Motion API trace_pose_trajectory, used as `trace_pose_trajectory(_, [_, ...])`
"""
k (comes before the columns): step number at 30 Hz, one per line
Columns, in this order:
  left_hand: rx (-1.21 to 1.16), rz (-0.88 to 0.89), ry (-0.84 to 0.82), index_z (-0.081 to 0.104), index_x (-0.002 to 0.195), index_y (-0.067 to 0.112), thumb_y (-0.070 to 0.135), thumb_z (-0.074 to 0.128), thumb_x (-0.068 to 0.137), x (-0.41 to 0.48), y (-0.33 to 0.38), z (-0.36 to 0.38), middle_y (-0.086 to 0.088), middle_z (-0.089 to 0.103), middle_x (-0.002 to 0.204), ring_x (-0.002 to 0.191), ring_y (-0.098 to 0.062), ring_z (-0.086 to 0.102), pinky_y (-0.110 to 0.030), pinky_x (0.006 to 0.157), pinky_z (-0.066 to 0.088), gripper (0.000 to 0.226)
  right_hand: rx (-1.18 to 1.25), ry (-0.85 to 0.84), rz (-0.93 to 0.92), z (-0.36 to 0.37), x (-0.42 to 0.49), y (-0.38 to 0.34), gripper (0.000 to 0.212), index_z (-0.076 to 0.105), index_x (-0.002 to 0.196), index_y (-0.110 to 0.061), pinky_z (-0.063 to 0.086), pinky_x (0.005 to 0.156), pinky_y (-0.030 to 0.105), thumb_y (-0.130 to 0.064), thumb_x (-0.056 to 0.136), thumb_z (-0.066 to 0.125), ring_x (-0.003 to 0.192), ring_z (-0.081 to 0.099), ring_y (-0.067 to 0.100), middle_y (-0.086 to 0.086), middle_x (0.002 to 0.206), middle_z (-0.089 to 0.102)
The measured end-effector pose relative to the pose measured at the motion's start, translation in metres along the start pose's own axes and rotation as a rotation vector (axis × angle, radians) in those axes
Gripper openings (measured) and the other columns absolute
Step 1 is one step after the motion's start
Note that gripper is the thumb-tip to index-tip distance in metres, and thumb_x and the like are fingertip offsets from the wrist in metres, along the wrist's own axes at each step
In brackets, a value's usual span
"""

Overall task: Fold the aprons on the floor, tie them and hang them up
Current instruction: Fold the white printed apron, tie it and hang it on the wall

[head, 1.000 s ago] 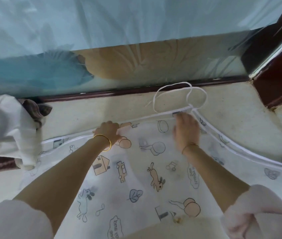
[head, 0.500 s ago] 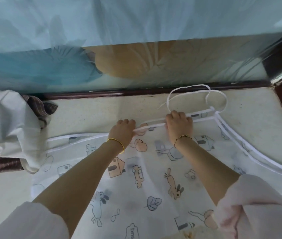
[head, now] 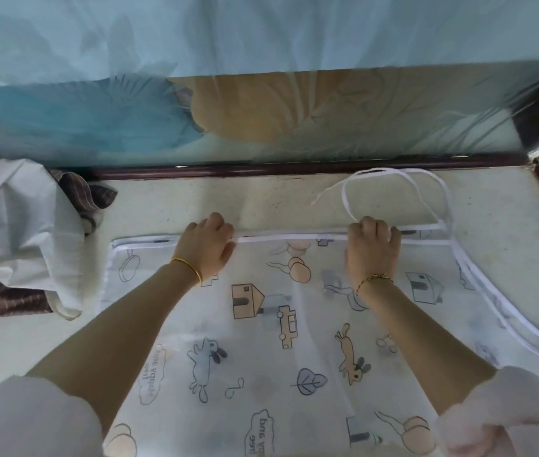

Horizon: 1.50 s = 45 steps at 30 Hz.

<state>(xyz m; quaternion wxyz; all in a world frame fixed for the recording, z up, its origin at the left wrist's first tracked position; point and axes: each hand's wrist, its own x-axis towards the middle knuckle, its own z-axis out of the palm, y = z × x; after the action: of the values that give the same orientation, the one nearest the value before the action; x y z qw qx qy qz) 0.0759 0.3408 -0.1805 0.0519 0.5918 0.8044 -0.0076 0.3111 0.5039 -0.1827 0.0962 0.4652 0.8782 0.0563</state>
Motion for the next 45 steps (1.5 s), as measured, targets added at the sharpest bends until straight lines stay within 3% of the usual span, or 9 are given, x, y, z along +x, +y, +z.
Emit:
trace_pose_trajectory(7, [0.301, -0.227, -0.014, 0.048, 0.119, 0.011, 0.037, 0.047, 0.094, 0.004, 0.019, 0.008, -0.010, 0.050, 0.120, 0.107, -0.029, 0.048, -0.042, 0.097, 0.037, 0.035, 0.168, 0.074, -0.297, -0.004, -0.030, -0.050, 0.033, 0.065, 0.090, -0.014, 0.046, 0.065, 0.035, -0.015, 0.061, 0.081, 0.080, 0.058, 0.026, 0.005, 0.094, 0.062])
trace_pose_trajectory(13, [-0.031, -0.202, 0.178, 0.056, 0.088, 0.001, 0.016, 0.076, 0.070, -0.028, 0.060, 0.008, -0.017, 0.054, 0.088, 0.064, -0.029, 0.055, -0.032, 0.048, 0.050, 0.031, 0.381, -0.193, -0.326, -0.004, -0.028, -0.037, 0.051, 0.026, 0.147, -0.017, 0.023, 0.115, 0.038, -0.025, 0.098, 0.037, 0.142, 0.020, 0.022, 0.005, 0.157, 0.018])
trace_pose_trajectory(17, [-0.287, -0.323, 0.051, 0.051, 0.101, 0.001, 0.016, 0.055, 0.089, -0.074, 0.102, 0.007, -0.017, 0.047, 0.104, 0.077, -0.030, 0.056, -0.036, 0.055, 0.053, 0.020, 0.605, -0.071, -0.190, -0.029, -0.049, -0.019, 0.045, 0.045, 0.135, -0.008, 0.035, 0.109, 0.036, -0.004, 0.090, 0.048, 0.134, 0.036, 0.025, 0.010, 0.146, 0.038])
trace_pose_trajectory(20, [-0.259, -0.450, 0.074, 0.053, 0.099, 0.003, 0.015, 0.054, 0.089, -0.104, 0.122, 0.008, -0.015, 0.050, 0.101, 0.082, -0.031, 0.054, -0.040, 0.067, 0.051, 0.016, 0.662, 0.139, -0.020, -0.031, -0.105, -0.005, 0.027, 0.064, 0.105, -0.005, 0.050, 0.082, 0.040, 0.004, 0.081, 0.055, 0.103, 0.053, 0.029, 0.011, 0.112, 0.058])
trace_pose_trajectory(24, [-0.246, -0.574, 0.187, 0.059, 0.087, 0.011, 0.015, 0.059, 0.080, -0.139, 0.152, 0.027, -0.008, 0.060, 0.092, 0.083, -0.031, 0.056, -0.040, 0.072, 0.044, 0.008, 0.599, 0.058, 0.138, -0.003, -0.174, 0.001, 0.020, 0.066, 0.104, -0.012, 0.048, 0.079, 0.037, -0.006, 0.087, 0.056, 0.104, 0.052, 0.026, 0.007, 0.112, 0.061])
trace_pose_trajectory(28, [-0.219, -0.469, 0.089, 0.058, 0.119, 0.016, 0.033, 0.035, 0.089, -0.161, 0.159, 0.057, -0.009, 0.054, 0.133, 0.124, -0.028, 0.049, -0.053, 0.102, 0.034, 0.042, 0.485, -0.068, 0.073, 0.036, -0.198, 0.001, 0.044, 0.054, 0.131, -0.016, 0.024, 0.111, 0.044, -0.030, 0.095, 0.031, 0.136, 0.034, 0.026, 0.004, 0.143, 0.046])
trace_pose_trajectory(35, [-0.055, -0.243, -0.017, 0.026, 0.148, 0.019, 0.045, 0.019, 0.095, -0.178, 0.113, 0.075, -0.010, 0.025, 0.154, 0.142, -0.026, 0.022, -0.052, 0.114, 0.010, 0.059, 0.263, -0.122, -0.184, 0.065, -0.201, 0.047, 0.064, 0.013, 0.150, -0.022, 0.004, 0.117, 0.043, -0.052, 0.095, -0.002, 0.145, 0.001, 0.014, -0.004, 0.157, 0.007])
trace_pose_trajectory(43, [0.010, -0.115, -0.052, 0.024, 0.148, 0.018, 0.046, 0.013, 0.096, -0.179, 0.094, 0.069, -0.013, 0.024, 0.154, 0.142, -0.028, 0.021, -0.053, 0.113, 0.013, 0.060, 0.157, -0.186, -0.258, 0.072, -0.186, 0.100, 0.068, 0.013, 0.150, -0.019, 0.008, 0.116, 0.040, -0.058, 0.095, 0.003, 0.144, 0.010, 0.018, 0.001, 0.157, 0.018])
trace_pose_trajectory(45, [0.020, -0.126, -0.037, 0.027, 0.147, 0.016, 0.046, 0.015, 0.096, -0.175, 0.092, 0.065, -0.015, 0.027, 0.152, 0.140, -0.031, 0.025, -0.055, 0.113, 0.015, 0.061, 0.222, -0.115, -0.210, 0.064, -0.180, 0.092, 0.065, 0.025, 0.148, -0.014, 0.018, 0.116, 0.044, -0.053, 0.096, 0.027, 0.143, 0.021, 0.025, 0.008, 0.154, 0.026])
